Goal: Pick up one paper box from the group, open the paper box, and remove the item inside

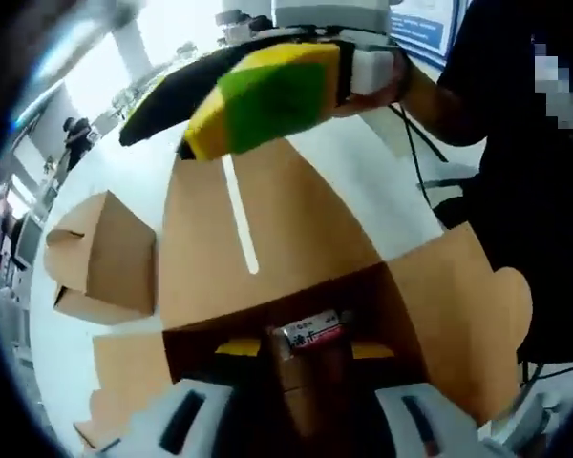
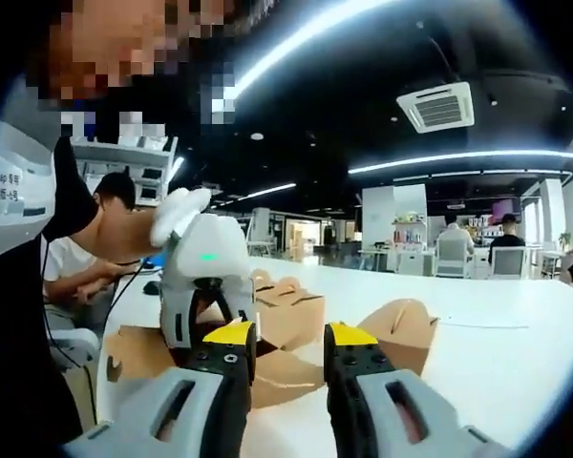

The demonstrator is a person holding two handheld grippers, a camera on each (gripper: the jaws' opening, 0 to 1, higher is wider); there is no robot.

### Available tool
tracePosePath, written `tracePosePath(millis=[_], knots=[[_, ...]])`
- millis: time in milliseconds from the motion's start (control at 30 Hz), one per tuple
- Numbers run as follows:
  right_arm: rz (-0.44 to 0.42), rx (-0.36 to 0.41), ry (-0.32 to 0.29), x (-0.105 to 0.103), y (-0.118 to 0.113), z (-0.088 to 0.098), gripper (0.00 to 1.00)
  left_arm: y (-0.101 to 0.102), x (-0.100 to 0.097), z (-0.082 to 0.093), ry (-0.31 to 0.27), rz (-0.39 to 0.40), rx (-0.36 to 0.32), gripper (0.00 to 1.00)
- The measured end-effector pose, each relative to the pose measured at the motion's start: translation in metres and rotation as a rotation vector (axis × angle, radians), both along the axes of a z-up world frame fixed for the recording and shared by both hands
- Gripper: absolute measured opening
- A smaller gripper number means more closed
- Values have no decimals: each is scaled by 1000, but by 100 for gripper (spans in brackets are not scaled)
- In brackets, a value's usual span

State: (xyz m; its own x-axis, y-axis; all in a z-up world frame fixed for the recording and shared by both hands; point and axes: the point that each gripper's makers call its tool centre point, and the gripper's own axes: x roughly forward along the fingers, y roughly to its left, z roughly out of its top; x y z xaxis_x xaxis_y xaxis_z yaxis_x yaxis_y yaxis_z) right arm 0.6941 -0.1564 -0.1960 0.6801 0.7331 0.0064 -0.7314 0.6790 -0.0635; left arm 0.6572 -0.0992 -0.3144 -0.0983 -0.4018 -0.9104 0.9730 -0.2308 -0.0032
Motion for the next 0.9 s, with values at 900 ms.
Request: tracePosePath(millis=[900], knots=[[45, -131, -13, -10, 12, -15, 29, 3, 3, -5, -85, -114, 11, 22]])
